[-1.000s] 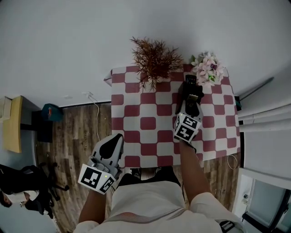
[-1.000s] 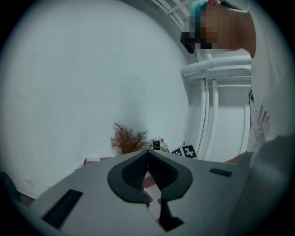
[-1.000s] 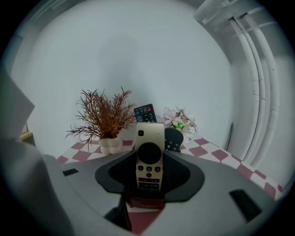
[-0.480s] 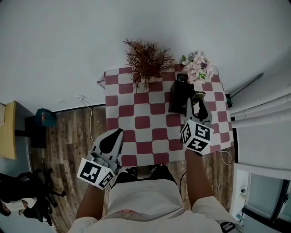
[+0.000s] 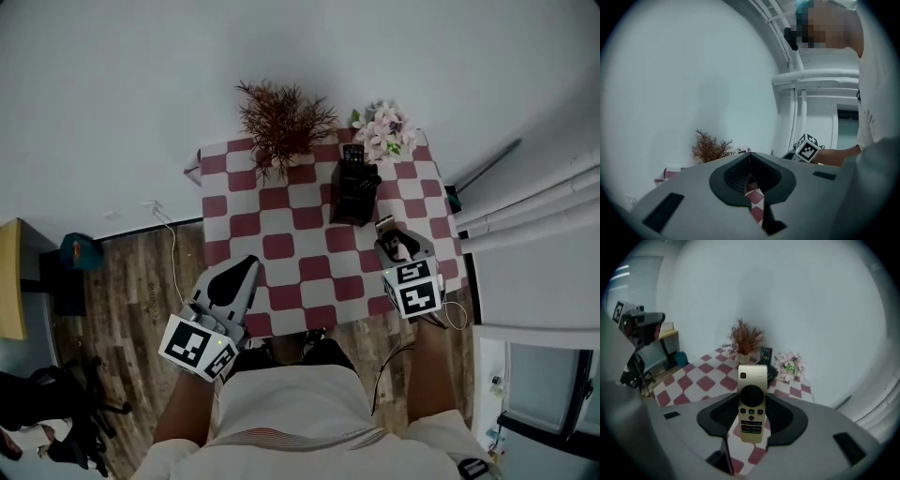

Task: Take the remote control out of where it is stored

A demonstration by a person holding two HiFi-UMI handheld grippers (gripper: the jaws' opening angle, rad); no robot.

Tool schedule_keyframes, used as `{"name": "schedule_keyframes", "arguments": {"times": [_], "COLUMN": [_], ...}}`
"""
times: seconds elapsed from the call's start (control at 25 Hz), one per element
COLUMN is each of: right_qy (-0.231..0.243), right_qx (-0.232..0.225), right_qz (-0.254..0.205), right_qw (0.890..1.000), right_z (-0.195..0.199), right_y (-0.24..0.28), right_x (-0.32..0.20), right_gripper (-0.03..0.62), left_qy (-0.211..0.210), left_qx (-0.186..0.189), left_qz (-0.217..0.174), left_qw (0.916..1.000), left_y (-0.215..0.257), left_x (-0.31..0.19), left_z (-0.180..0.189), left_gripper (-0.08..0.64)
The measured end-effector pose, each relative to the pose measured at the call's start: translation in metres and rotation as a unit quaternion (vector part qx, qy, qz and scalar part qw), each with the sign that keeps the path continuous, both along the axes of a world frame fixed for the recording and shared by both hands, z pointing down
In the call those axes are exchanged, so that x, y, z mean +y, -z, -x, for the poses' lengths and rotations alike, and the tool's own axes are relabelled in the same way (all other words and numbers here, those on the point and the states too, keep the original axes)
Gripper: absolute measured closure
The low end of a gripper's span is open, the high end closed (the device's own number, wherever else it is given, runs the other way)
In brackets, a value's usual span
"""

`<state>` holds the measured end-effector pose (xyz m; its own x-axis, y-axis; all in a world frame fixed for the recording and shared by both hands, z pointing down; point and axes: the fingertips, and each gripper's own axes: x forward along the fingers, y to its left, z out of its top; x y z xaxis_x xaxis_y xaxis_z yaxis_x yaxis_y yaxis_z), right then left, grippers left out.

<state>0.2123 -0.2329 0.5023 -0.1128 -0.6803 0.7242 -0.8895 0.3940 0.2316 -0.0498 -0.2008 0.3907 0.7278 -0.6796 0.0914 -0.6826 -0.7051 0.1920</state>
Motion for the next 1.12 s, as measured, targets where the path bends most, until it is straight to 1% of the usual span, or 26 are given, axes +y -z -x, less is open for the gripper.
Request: {"name": "schedule_keyframes", "arguments": {"times": [0.04,0.08,0.16,0.2,0.28,0.48,0.6,0.68,0.92,1.04,1.12], "right_qy": [0.016,0.033,0.067,0.080,0.098,0.126,0.152,0.164,0.185,0.196,0.201], "right_qx": [0.019,0.041,0.079,0.093,0.115,0.170,0.189,0.188,0.178,0.163,0.146], "right_qz": [0.040,0.079,0.141,0.164,0.197,0.259,0.283,0.289,0.288,0.285,0.280], "right_qw": [0.999,0.996,0.985,0.979,0.969,0.942,0.928,0.924,0.922,0.924,0.927], "right_z": [-0.002,-0.004,-0.008,-0.009,-0.012,-0.022,-0.020,-0.017,-0.012,-0.008,-0.005], "right_y": [-0.019,-0.037,-0.071,-0.086,-0.110,-0.155,-0.172,-0.179,-0.189,-0.190,-0.186], "right_x": [0.010,0.019,0.035,0.041,0.048,0.053,0.052,0.051,0.051,0.051,0.052], "right_gripper": [0.405,0.405,0.405,0.405,0.405,0.407,0.405,0.405,0.405,0.402,0.370], "left_qy": [-0.001,-0.001,-0.001,0.000,0.003,0.017,0.029,0.039,0.065,0.070,0.068], "left_qx": [0.000,0.000,-0.001,-0.001,-0.003,-0.007,-0.012,-0.013,-0.011,-0.008,-0.005], "left_qz": [0.001,0.003,0.006,0.008,0.012,0.026,0.029,0.031,0.039,0.039,0.037], "left_qw": [1.0000,1.0000,1.0000,1.0000,0.9999,0.9995,0.9991,0.9987,0.9971,0.9967,0.9969], "left_y": [0.000,-0.001,-0.003,-0.004,-0.007,-0.013,-0.016,-0.017,-0.021,-0.022,-0.021], "left_x": [0.001,0.003,0.006,0.008,0.013,0.022,0.026,0.028,0.031,0.031,0.032], "left_z": [-0.001,-0.001,-0.001,-0.001,0.000,0.004,0.008,0.012,0.022,0.023,0.020], "left_gripper": [0.551,0.551,0.551,0.551,0.551,0.551,0.551,0.551,0.551,0.551,0.551]}}
